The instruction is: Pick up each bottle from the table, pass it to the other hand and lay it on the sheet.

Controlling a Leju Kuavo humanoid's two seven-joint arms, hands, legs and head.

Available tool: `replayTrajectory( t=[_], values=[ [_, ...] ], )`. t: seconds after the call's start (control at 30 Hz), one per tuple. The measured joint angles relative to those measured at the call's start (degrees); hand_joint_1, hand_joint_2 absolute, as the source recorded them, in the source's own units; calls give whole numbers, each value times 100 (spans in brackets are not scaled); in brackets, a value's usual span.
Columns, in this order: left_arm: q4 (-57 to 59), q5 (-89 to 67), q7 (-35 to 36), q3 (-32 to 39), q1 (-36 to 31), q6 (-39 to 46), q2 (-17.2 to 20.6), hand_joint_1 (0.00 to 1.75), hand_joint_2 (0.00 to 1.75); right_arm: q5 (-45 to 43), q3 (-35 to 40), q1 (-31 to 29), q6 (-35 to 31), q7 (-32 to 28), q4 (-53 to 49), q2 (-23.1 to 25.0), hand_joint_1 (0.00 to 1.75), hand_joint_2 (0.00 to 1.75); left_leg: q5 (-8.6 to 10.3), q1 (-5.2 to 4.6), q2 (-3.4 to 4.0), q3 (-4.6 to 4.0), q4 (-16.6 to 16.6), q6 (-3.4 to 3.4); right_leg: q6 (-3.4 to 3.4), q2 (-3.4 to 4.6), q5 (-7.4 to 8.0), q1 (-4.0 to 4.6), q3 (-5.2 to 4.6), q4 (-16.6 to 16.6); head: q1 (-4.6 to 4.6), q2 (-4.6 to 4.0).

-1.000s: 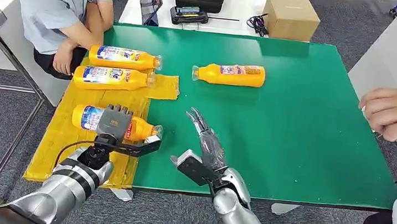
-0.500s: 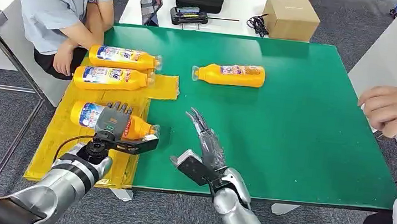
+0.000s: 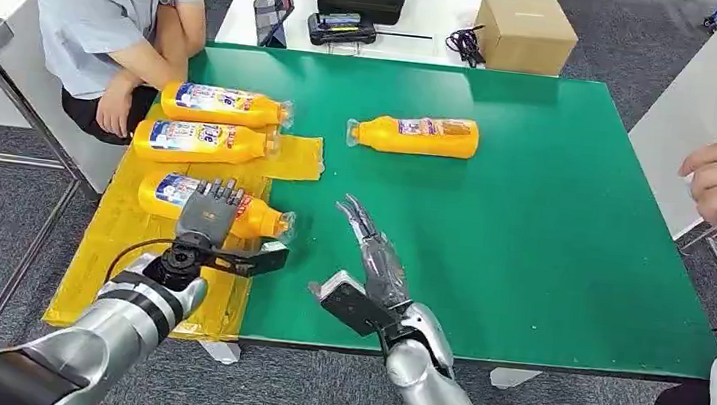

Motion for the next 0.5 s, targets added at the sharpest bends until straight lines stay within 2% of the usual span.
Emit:
replayTrajectory(
  t=[0.5],
  values=[
    [-164, -92, -133, -2, 230, 940, -212, 0, 175, 96, -74, 74, -70, -50, 0, 0, 0, 175, 0, -1, -1, -4, 1, 0, 0, -1, 0, -1, -4, 0, 0, 0]
  ],
)
